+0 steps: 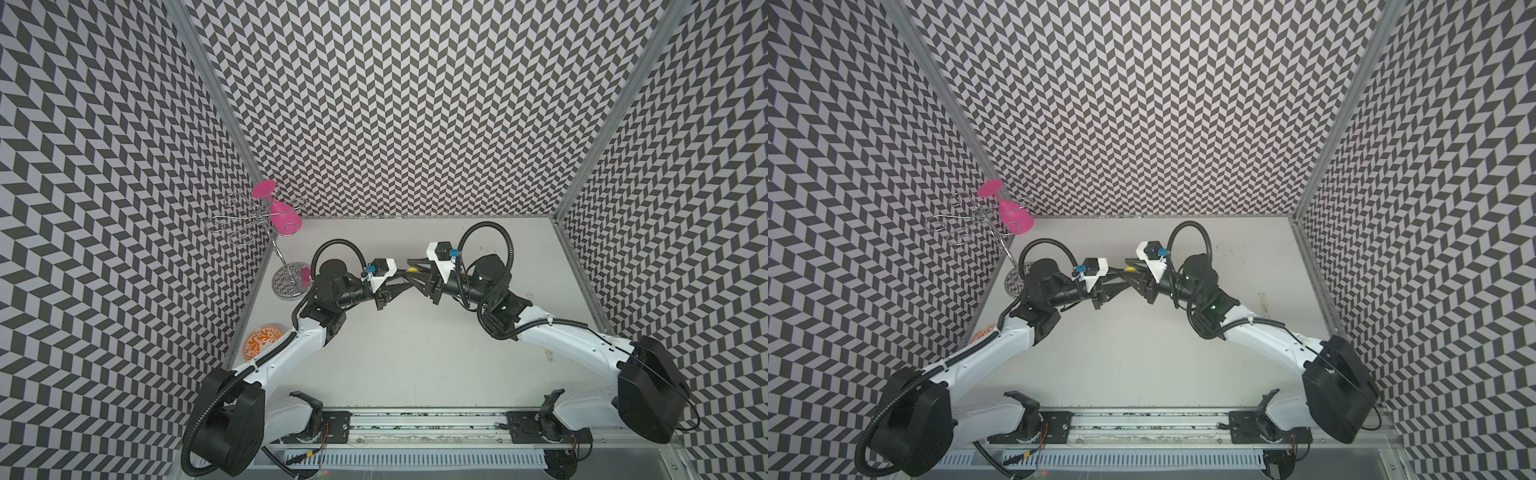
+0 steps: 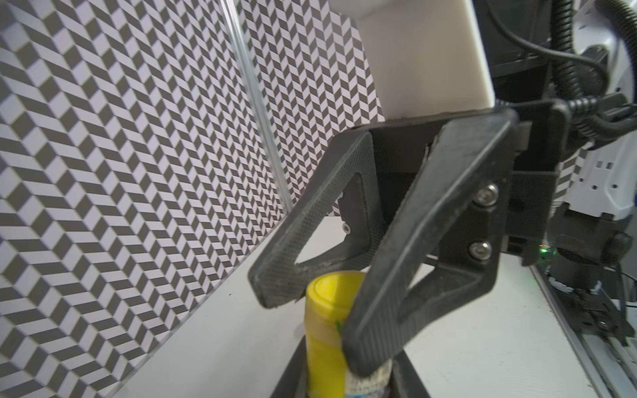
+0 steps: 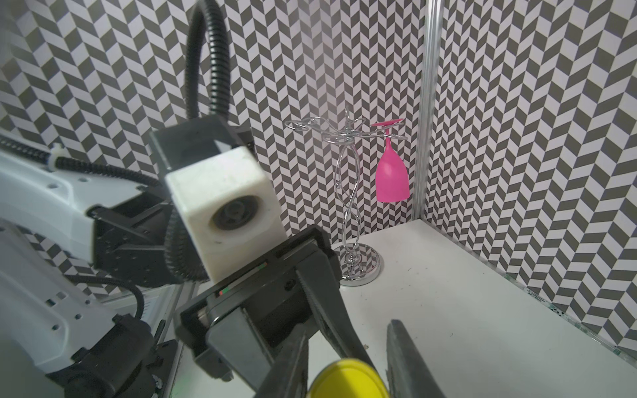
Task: Close the paint jar lid
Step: Screw the lid onto the paint jar.
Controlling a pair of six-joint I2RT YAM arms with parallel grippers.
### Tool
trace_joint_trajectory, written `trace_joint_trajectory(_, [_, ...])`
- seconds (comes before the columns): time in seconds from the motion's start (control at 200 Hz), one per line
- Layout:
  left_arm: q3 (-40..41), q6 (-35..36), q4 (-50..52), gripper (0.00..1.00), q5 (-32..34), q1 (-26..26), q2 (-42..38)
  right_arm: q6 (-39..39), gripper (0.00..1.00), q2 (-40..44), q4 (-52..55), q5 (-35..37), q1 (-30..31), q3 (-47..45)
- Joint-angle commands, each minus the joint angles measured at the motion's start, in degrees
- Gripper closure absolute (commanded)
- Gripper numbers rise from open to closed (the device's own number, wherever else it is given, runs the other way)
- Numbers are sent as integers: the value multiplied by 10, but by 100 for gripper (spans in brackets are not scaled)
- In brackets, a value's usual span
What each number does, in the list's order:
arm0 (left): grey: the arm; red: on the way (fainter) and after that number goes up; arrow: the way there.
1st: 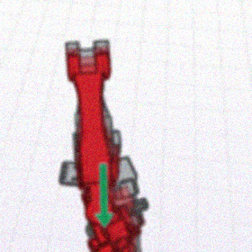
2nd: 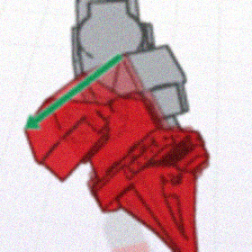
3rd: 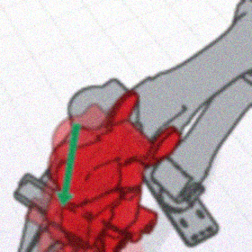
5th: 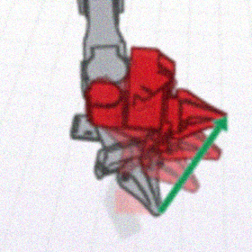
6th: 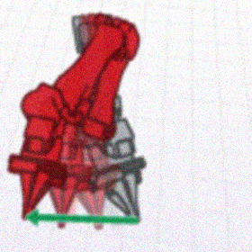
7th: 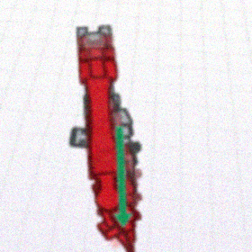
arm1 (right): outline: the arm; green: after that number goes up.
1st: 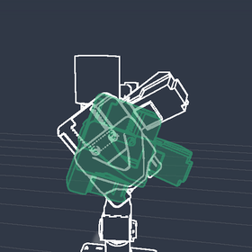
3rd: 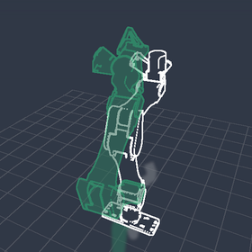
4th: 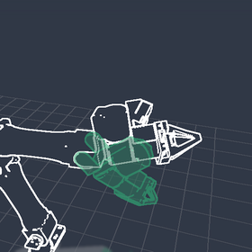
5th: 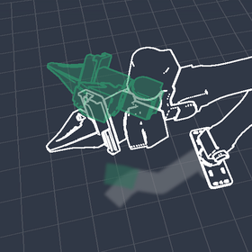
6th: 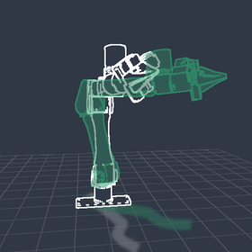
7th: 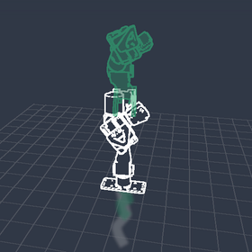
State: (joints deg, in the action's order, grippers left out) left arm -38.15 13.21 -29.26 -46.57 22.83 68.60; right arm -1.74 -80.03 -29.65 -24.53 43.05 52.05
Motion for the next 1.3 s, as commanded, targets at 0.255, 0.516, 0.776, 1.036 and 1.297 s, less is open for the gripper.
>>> trace_joint_trajectory(0.255, [46,28,-135,76,346,-2,-89,-157,100,-85,93,173,84,53])
trace_joint_trajectory(0.516, [66,63,-156,76,499,-15,-101,-255,100,-129,158,247,137,103])
trace_joint_trajectory(0.776, [63,63,-146,75,496,-21,-93,-252,81,-84,136,272,143,71])
trace_joint_trajectory(1.036, [58,60,-135,75,489,-23,-77,-232,46,-26,125,289,143,37])
trace_joint_trajectory(1.297, [46,53,-115,75,456,-24,-67,-223,40,33,124,334,142,-23])
